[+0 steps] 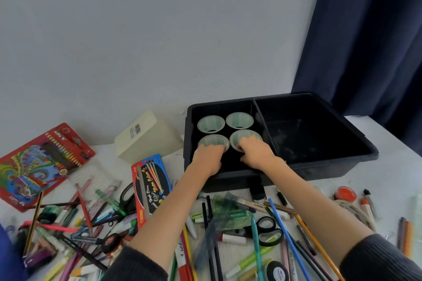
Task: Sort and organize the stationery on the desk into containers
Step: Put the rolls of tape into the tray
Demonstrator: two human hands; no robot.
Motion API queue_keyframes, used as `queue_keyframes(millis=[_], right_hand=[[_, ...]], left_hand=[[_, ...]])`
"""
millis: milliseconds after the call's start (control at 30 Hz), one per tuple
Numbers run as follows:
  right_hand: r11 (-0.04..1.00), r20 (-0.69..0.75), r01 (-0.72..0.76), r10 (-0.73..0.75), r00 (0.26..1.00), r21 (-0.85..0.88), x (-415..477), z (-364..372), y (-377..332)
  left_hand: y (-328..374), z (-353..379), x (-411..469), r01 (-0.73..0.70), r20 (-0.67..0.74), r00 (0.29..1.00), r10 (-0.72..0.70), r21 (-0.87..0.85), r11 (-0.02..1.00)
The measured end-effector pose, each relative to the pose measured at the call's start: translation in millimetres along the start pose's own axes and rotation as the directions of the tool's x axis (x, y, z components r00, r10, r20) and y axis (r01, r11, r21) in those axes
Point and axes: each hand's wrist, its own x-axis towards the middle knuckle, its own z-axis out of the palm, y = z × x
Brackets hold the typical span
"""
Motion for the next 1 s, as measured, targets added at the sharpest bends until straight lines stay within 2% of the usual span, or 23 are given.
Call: queue_keyframes(millis=[133,333,467,500,567,633,700,767,833,900,1000], right_hand=[[0.998,0.071,0.025,-0.021,0.997,-0.058,4.0,1.5,2.0],[0.999,0.269,0.023,-0.014,0.963,-0.031,7.5,1.5,3.6],[1.000,0.284,0.007,-0.015,0.959,0.029,7.5,-0.4,0.3],[0.997,0.260,0.001,-0.020,0.965,0.076,5.8,-1.6,0.9],[0.975,0.141,-0.008,-0.024,0.990,0.223,1.5,-3.7,5.6],[0.923,-0.042,0.040,-0.026,0.999,0.383,-9.0,-9.5,8.9],[0.861,-0.204,0.129,-0.030,0.979,0.491,-26.9,-17.9,11.0],[0.818,-0.323,0.206,-0.025,0.946,0.538,-49.4,-28.3,11.6],[0.795,-0.413,0.244,0.008,0.911,0.555,-75.0,-35.0,17.5],[0.791,-0.455,0.221,0.080,0.887,0.570,-102.9,-36.8,28.3],[0.792,-0.444,0.130,0.190,0.876,0.596,-138.7,-33.8,47.1]], left_hand=[[0.2,1.4,1.8,0.007,0.046,0.999,-0.008,0.005,1.000],[-1.5,1.6,6.4,0.010,0.248,0.969,0.007,-0.067,0.998],[-2.0,0.2,5.6,0.080,0.245,0.969,-0.032,-0.190,0.978],[-0.7,-1.0,3.9,0.106,0.198,0.979,-0.054,-0.262,0.959],[2.9,-5.0,-1.7,0.100,-0.026,0.992,-0.122,-0.424,0.900],[9.6,-14.7,-11.2,0.037,-0.270,0.943,-0.197,-0.504,0.863],[20.9,-27.0,-22.6,-0.019,-0.396,0.886,-0.243,-0.553,0.833],[37.3,-40.3,-34.5,-0.102,-0.440,0.855,-0.273,-0.660,0.744],[59.6,-51.6,-46.7,-0.167,-0.420,0.865,-0.273,-0.756,0.632],[84.5,-56.6,-58.7,-0.229,-0.406,0.884,-0.233,-0.809,0.541],[115.8,-54.9,-72.7,-0.263,-0.349,0.923,-0.164,-0.880,0.395]])
